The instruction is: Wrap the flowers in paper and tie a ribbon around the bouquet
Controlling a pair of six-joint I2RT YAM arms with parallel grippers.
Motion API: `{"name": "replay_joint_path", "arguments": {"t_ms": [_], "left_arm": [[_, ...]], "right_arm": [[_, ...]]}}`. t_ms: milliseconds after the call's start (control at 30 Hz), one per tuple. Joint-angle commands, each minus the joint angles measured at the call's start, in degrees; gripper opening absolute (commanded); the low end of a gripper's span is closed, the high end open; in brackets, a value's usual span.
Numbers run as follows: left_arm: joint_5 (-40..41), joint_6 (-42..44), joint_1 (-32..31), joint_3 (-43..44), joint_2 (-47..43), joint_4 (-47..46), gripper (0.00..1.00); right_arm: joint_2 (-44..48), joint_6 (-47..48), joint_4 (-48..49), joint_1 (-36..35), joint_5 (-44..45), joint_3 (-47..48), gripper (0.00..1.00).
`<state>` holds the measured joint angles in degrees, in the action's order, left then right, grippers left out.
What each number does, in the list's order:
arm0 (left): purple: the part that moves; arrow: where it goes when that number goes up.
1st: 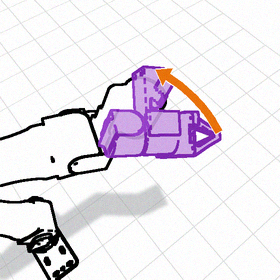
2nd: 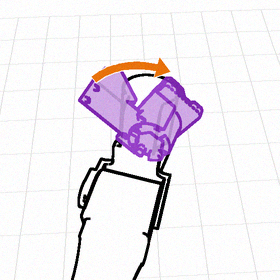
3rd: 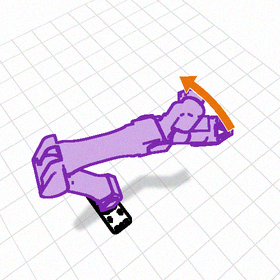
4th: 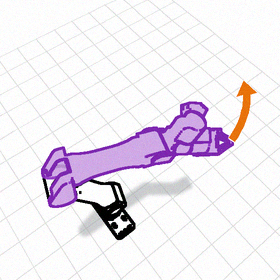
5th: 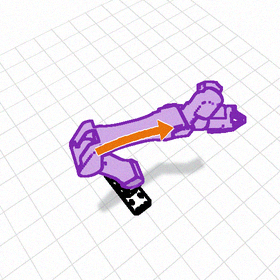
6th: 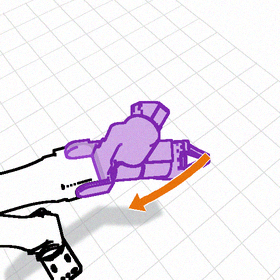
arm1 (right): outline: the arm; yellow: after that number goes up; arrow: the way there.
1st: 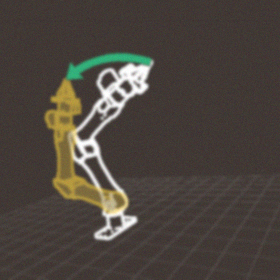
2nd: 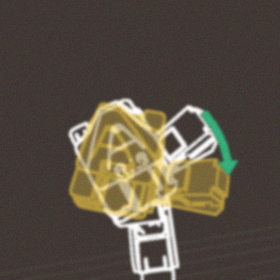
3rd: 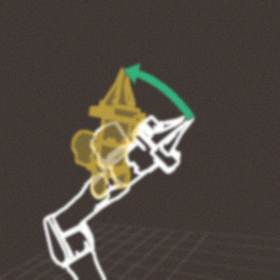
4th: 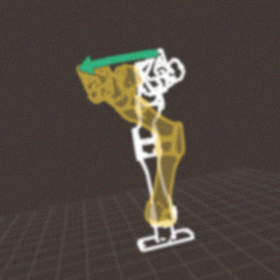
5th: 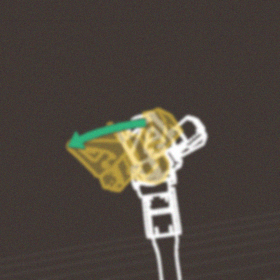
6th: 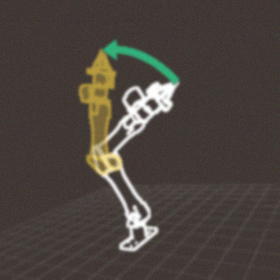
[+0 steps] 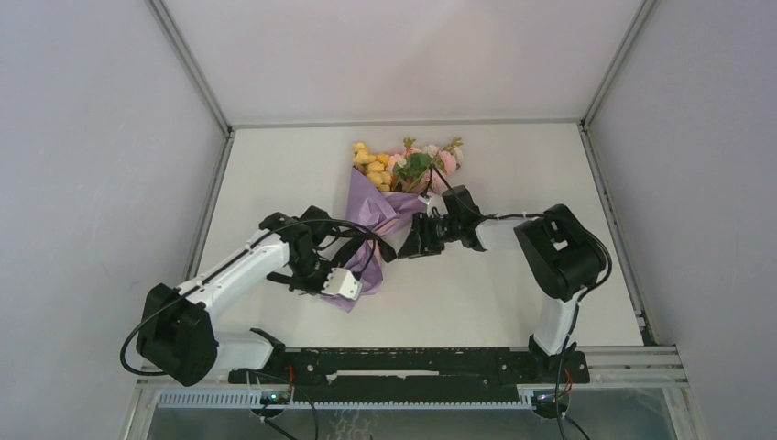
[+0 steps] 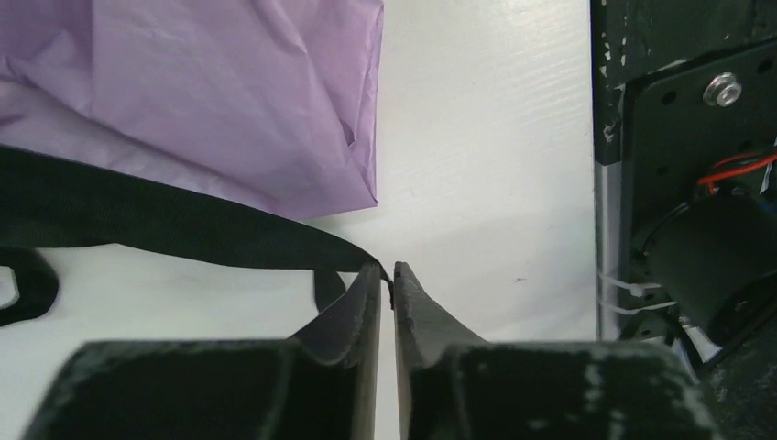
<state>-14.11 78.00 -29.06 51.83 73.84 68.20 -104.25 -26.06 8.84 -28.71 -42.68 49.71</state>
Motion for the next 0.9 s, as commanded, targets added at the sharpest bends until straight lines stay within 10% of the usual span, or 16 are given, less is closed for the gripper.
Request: {"name": "replay_joint_path", "arguments": {"t_ms": [0, 200, 467, 867], "left_arm": [[-0.8, 4.1, 0.8, 0.0, -1.5, 1.4, 0.39], [-10.9, 8.2, 14.4, 7.9, 0.4, 0.7, 0.79], [-5.2, -1.4, 16.3, 1.7, 7.6, -41.5, 0.91], [-6.3, 17.4, 16.3, -1.1, 17.9, -47.2, 0.96]], "right_arm": [[-3.4, -3.2, 7.2, -1.5, -2.8, 3.4, 0.59], [-5.5, -1.8, 9.3, -3.2, -2.4, 3.4, 0.65], [-9.2, -4.6, 11.7, -3.4, -0.4, 3.9, 0.63], [-11.8, -6.0, 12.5, -3.4, -3.1, 5.4, 0.08]]}}
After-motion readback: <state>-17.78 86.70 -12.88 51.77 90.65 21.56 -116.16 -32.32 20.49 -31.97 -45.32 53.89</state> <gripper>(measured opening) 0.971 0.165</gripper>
